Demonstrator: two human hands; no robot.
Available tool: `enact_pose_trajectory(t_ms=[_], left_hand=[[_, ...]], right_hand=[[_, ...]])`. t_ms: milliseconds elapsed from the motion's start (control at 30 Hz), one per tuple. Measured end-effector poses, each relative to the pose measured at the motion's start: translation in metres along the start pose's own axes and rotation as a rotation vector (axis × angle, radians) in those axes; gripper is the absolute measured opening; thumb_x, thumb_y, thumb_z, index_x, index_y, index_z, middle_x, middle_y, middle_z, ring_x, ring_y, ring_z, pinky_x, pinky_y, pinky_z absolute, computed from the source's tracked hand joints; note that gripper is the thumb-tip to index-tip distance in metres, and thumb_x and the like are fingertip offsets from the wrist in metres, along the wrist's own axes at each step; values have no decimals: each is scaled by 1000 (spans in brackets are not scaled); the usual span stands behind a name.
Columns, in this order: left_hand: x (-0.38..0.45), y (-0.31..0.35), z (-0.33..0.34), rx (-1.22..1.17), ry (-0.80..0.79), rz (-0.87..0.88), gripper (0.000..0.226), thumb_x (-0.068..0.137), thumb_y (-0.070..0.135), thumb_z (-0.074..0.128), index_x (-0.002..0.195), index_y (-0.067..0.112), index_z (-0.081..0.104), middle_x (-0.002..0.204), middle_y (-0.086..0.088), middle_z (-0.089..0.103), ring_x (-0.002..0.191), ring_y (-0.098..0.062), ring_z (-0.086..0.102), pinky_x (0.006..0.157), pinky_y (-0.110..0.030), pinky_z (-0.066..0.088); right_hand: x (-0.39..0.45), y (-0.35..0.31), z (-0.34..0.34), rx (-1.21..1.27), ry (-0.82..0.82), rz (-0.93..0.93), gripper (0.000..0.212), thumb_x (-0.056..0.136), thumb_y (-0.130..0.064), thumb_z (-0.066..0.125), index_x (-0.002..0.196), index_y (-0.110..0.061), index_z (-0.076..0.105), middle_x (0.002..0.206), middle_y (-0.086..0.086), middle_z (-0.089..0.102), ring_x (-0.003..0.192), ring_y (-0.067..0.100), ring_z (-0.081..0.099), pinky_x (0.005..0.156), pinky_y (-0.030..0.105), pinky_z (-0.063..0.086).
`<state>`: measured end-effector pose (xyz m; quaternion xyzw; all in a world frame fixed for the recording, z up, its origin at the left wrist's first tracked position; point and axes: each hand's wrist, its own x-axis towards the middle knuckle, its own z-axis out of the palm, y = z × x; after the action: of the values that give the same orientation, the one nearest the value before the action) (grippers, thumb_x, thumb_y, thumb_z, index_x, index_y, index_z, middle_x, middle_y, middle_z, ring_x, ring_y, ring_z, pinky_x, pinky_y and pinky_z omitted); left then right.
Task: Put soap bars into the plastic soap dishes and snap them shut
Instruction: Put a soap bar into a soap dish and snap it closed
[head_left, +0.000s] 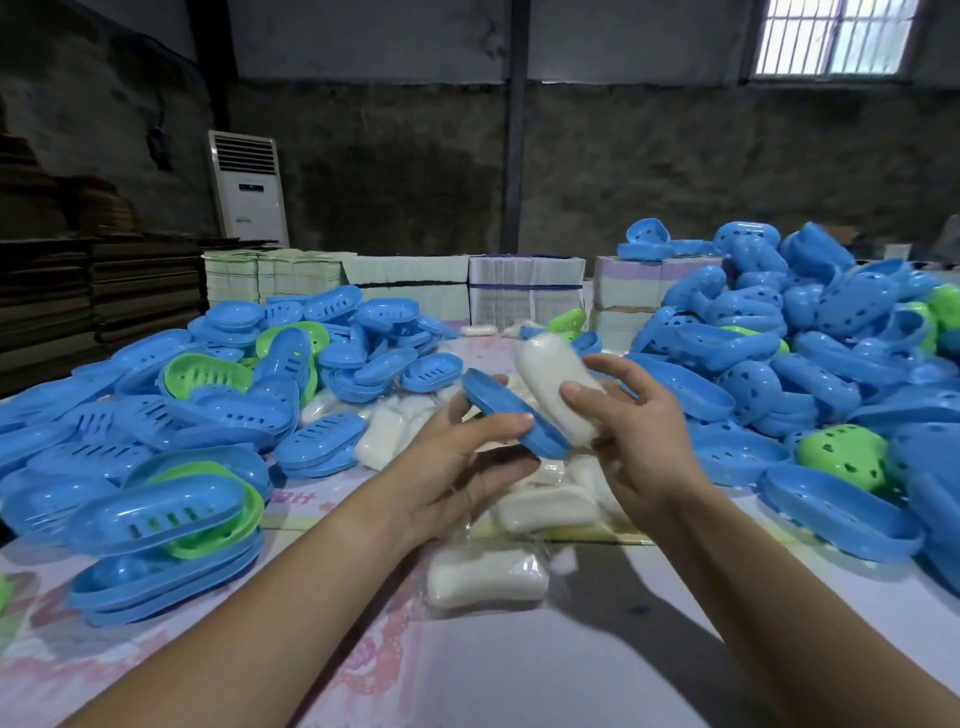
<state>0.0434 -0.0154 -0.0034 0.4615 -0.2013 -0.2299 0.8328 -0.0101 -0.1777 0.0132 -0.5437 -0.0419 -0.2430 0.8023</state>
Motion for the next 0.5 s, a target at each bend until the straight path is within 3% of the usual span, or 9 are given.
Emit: enact_pose_trajectory(t_ms=[100,233,367,433,500], left_hand=[[-2,-4,1,10,-54,4,52,69,1,78,118,14,65,102,-9,77,92,-25,76,69,-31,62],[-4,-3,-2,-62,-79,24,56,67,-4,78,119,6,62,104,-16,76,94,-29,76,72,-35,63],[-4,-5,1,-121,-87,28,51,74,-6,69,123,1,58,106,-20,75,94,-30,76,71,-34,62],[-4,-4,0,-134,-64,29,56,73,-3,71,127,1,57,108,-20,75,96,-30,75,71,-34,62],[-4,-3,-1,-122,-35,38,62,72,1,72,132,1,56,109,-19,74,97,-30,75,72,-33,62]], right_hand=[[-6,10,8,-161,-22,-22,37,69,-8,84,101,-17,69,99,3,76,90,22,74,74,32,59],[-6,13,7,-476,11,-133,17,78,-22,83,92,-26,73,97,-11,75,96,1,68,78,17,55],[-8,12,7,-535,-75,-166,5,88,-25,72,92,-22,75,94,-13,75,94,-2,67,79,12,51],[-10,13,9,-515,-167,-127,11,95,-26,64,96,-26,75,97,-15,75,95,-4,67,80,10,49],[-10,13,8,-528,-245,-85,19,99,-27,57,109,-29,73,107,-16,74,105,-4,64,90,13,48]])
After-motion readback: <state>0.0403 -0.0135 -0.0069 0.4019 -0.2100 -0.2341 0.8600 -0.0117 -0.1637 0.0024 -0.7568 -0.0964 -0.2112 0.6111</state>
